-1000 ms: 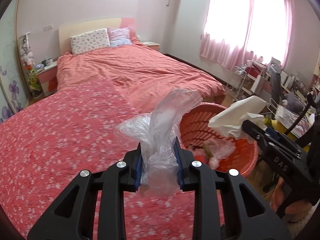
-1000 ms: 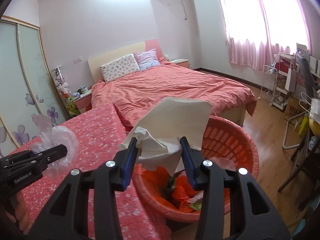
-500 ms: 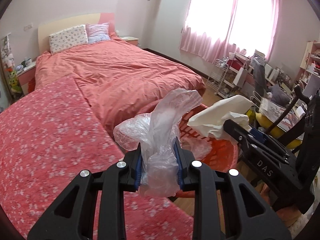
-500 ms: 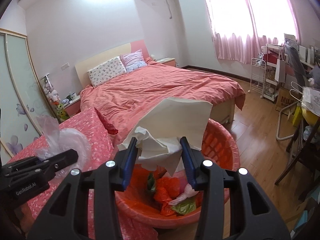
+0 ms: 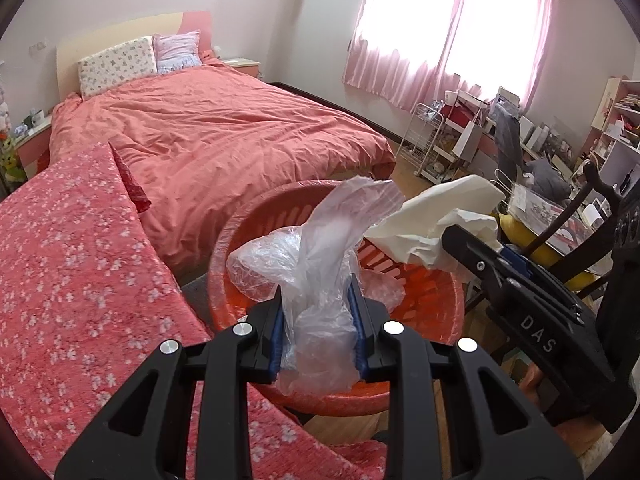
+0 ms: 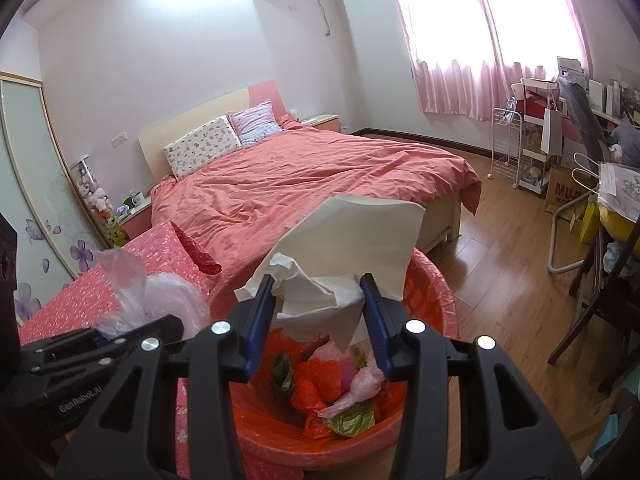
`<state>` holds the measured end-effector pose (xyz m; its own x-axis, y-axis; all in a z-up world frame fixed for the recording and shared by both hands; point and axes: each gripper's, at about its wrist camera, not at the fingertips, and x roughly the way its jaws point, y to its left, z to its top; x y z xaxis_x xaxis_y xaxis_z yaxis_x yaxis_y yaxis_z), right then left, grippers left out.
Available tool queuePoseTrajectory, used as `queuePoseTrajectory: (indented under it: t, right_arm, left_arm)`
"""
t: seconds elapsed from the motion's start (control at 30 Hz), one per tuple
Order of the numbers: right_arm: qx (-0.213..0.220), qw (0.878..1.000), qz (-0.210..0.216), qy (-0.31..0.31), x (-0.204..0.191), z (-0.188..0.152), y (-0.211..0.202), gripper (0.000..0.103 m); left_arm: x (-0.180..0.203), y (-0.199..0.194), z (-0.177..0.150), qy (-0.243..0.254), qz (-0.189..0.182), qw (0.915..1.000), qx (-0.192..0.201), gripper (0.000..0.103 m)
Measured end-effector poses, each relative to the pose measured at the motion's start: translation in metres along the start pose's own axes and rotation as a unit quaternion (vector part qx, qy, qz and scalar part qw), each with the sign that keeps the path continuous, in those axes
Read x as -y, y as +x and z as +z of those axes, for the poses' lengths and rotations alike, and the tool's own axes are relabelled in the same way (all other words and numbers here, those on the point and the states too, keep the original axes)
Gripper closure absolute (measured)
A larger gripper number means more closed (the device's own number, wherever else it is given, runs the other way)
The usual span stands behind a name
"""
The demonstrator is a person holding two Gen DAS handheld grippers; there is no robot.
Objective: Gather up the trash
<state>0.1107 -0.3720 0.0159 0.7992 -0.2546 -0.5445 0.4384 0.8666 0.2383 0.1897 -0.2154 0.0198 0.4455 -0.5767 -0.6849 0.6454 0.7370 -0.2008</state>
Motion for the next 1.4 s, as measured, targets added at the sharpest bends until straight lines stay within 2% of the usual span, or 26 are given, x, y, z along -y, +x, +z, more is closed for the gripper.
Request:
queuePoseTrajectory:
  t: [0.2,0.3,0.5,0.7,0.83,0.93,1.0,1.23,1.3,1.4]
  right_arm:
    - [0.002,1.000,0.001,0.009,0.005,0.007,0.006,0.058]
    - [0.001,1.000,0.007,0.017,0.007,0.009,0.010,0.057]
    - [-0.004,0.999,0.017,0.027,0.009,0.010,0.016,0.043]
    - [0.003,1.000,0.005,0.013,0.005,0.007,0.004,0.031]
    - [0.019,1.000,-0.003,-0.005,-0.004,0.004,-0.019,0.021]
    - [0.039,0.999,-0.006,-0.024,-0.018,-0.004,-0.047,0.009]
    - [0.049,0.998,-0.004,-0.037,-0.027,-0.009,-0.064,0.004]
    - [0.083,0.992,-0.005,-0.092,-0.068,-0.052,-0.134,0.004]
    - [0.090,0.991,-0.011,-0.100,-0.074,-0.064,-0.150,0.004]
    - [0.086,0.991,-0.009,-0.099,-0.080,-0.081,-0.169,0.004]
  left_arm:
    - [0.004,0.010,0.000,-0.002,0.001,0.9999,-0.011,0.074]
    - [0.001,0.013,-0.002,-0.008,0.009,0.9998,-0.015,0.062]
    - [-0.009,0.014,-0.005,-0.022,0.026,0.9992,-0.023,0.050]
    - [-0.024,-0.002,-0.012,-0.031,0.045,0.9984,-0.018,0.049]
    - [-0.035,-0.033,-0.022,-0.031,0.067,0.9972,0.005,0.045]
    - [-0.044,-0.063,-0.033,-0.039,0.089,0.9948,0.030,0.038]
    - [-0.049,-0.086,-0.043,-0.046,0.103,0.9926,0.045,0.033]
    - [-0.058,-0.155,-0.087,-0.084,0.148,0.9817,0.087,0.020]
    - [-0.058,-0.168,-0.100,-0.097,0.159,0.9777,0.096,0.013]
    - [-0.058,-0.187,-0.120,-0.114,0.179,0.9713,0.107,0.012]
